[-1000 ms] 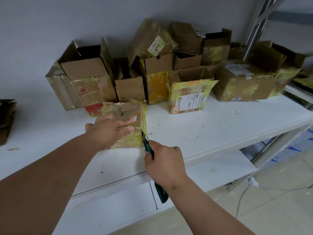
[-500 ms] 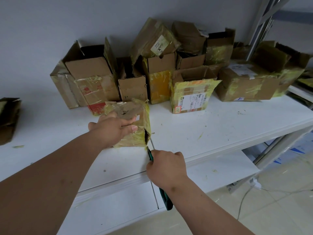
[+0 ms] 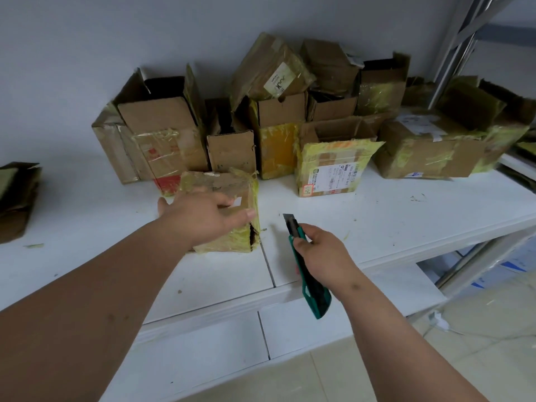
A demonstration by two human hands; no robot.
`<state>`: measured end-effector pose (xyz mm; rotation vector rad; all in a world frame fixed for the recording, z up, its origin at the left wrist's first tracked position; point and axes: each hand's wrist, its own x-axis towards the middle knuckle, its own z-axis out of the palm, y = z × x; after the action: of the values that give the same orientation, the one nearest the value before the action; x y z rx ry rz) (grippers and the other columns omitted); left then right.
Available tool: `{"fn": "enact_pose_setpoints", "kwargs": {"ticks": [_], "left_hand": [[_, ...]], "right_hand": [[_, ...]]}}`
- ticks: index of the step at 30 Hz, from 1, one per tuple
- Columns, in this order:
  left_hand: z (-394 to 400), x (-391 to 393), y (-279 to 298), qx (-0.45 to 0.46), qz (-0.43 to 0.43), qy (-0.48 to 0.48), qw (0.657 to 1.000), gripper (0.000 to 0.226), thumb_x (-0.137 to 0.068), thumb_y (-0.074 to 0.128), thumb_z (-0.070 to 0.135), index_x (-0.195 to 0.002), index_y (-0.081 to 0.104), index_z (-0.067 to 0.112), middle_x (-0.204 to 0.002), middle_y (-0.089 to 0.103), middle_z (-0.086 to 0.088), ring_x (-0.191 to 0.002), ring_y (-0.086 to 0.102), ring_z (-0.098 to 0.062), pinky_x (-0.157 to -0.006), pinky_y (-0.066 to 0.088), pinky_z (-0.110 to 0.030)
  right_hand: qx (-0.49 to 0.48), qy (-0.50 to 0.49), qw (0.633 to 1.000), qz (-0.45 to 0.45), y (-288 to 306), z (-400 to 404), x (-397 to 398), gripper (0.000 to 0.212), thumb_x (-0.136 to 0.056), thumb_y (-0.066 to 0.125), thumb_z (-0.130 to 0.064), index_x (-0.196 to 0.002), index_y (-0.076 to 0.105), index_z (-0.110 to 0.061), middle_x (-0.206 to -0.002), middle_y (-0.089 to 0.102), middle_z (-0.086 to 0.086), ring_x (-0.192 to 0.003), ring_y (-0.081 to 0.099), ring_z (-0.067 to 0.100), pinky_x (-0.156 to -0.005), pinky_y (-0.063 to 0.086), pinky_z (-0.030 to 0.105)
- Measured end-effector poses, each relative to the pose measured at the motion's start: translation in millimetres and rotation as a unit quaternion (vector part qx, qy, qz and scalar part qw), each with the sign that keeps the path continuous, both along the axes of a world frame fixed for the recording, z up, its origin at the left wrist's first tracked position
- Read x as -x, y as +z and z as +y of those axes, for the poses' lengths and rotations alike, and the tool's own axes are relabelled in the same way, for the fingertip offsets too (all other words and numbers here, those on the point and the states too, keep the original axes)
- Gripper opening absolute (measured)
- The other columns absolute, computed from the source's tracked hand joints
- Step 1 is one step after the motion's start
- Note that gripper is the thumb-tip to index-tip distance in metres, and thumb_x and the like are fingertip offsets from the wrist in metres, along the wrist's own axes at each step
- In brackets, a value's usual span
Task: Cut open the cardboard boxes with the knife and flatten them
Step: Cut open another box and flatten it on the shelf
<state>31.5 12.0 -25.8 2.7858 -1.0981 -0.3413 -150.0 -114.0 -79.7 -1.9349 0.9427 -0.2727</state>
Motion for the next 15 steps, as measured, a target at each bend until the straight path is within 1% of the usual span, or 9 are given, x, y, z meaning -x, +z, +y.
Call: {"fn": "enact_pose_setpoints", "kwargs": {"ticks": [2, 4, 5, 7, 9, 10, 12, 14, 15], "left_hand": [[-8.8, 5.8, -2.9, -0.027, -0.038, 0.003, 0.999, 0.082, -0.07, 0.035, 0.092, -0.134, 0.046, 0.043, -0.149, 0.041, 0.002, -0.141, 0.028, -0.029, -0.113, 0.013, -0.063], [-12.7, 8.8, -5.2, -0.02, -0.049, -0.001, 0.999, 0.075, -0.075, 0.042, 0.085, -0.134, 0.046, 0.039, -0.142, 0.048, 0.004, -0.136, 0.037, -0.027, -0.113, 0.018, -0.061], [-11.9, 8.3, -5.1, -0.004, -0.046, -0.007, 0.999, 0.07, -0.078, 0.046, 0.08, -0.133, 0.047, 0.037, -0.137, 0.051, 0.005, -0.131, 0.042, -0.024, -0.113, 0.021, -0.059], [-4.5, 4.8, -1.8, 0.026, -0.027, -0.041, 0.998, 0.061, -0.08, 0.054, 0.068, -0.132, 0.049, 0.037, -0.129, 0.055, 0.009, -0.119, 0.05, -0.018, -0.11, 0.031, -0.051], [9.1, -1.8, 5.9, 0.042, 0.02, -0.084, 0.995, 0.059, -0.077, 0.058, 0.059, -0.132, 0.049, 0.041, -0.126, 0.056, 0.015, -0.11, 0.052, -0.012, -0.101, 0.04, -0.038], [16.7, -4.5, 11.4, 0.038, 0.046, -0.098, 0.993, 0.062, -0.074, 0.057, 0.058, -0.133, 0.048, 0.044, -0.127, 0.056, 0.018, -0.11, 0.053, -0.009, -0.097, 0.043, -0.034], [32.4, -9.7, 18.9, 0.016, 0.054, -0.106, 0.993, 0.073, -0.066, 0.044, 0.06, -0.138, 0.043, 0.049, -0.137, 0.05, 0.022, -0.119, 0.051, -0.008, -0.1, 0.042, -0.031], [46.3, -14.9, 19.5, -0.014, 0.015, -0.094, 0.995, 0.076, -0.064, 0.032, 0.06, -0.14, 0.038, 0.054, -0.147, 0.039, 0.026, -0.133, 0.04, -0.01, -0.107, 0.035, -0.035], [51.6, -17.1, 16.9, -0.025, -0.004, -0.088, 0.996, 0.071, -0.069, 0.033, 0.055, -0.14, 0.036, 0.055, -0.15, 0.034, 0.026, -0.137, 0.033, -0.013, -0.109, 0.032, -0.039]], "right_hand": [[0.092, 0.02, 0.992, 0.078, 2.7, -11.8, -9.3, 0.034, -0.103, 0.036, -0.027, -0.133, 0.05, -0.034, -0.099, 0.065, -0.003, -0.095, 0.061, 0.025, -0.096, 0.042, 0.039], [0.182, 0.033, 0.969, 0.163, 5.9, -21.8, -17.5, 0.04, -0.104, 0.03, -0.024, -0.142, 0.038, -0.032, -0.11, 0.063, 0.001, -0.095, 0.055, 0.025, -0.089, 0.029, 0.038], [0.209, 0.036, 0.958, 0.192, 6.0, -26.6, -20.4, 0.043, -0.104, 0.028, -0.024, -0.146, 0.032, -0.031, -0.114, 0.062, 0.002, -0.093, 0.052, 0.024, -0.089, 0.027, 0.041], [0.234, 0.036, 0.941, 0.242, 1.2, -35.3, -24.2, 0.049, -0.103, 0.028, -0.024, -0.151, 0.024, -0.03, -0.115, 0.056, 0.004, -0.093, 0.05, 0.024, -0.094, 0.029, 0.044], [0.266, 0.027, 0.923, 0.278, -7.5, -39.4, -24.2, 0.055, -0.1, 0.031, -0.024, -0.154, 0.019, -0.028, -0.122, 0.05, 0.005, -0.106, 0.052, 0.026, -0.1, 0.028, 0.046], [0.301, 0.015, 0.911, 0.282, -10.7, -39.0, -23.3, 0.059, -0.098, 0.035, -0.024, -0.154, 0.018, -0.027, -0.127, 0.047, 0.007, -0.114, 0.05, 0.029, -0.102, 0.027, 0.047], [0.366, -0.01, 0.896, 0.25, -12.3, -33.8, -23.6, 0.062, -0.095, 0.041, -0.022, -0.153, 0.022, -0.026, -0.131, 0.044, 0.007, -0.12, 0.044, 0.03, -0.105, 0.025, 0.047], [0.373, 0.0, 0.909, 0.184, -10.1, -23.9, -28.9, 0.059, -0.095, 0.046, -0.022, -0.151, 0.028, -0.027, -0.134, 0.041, 0.005, -0.123, 0.038, 0.028, -0.105, 0.023, 0.045], [0.367, 0.022, 0.918, 0.149, -9.3, -17.6, -33.3, 0.058, -0.096, 0.047, -0.024, -0.151, 0.029, -0.027, -0.136, 0.04, 0.004, -0.124, 0.037, 0.028, -0.105, 0.024, 0.044]]}}
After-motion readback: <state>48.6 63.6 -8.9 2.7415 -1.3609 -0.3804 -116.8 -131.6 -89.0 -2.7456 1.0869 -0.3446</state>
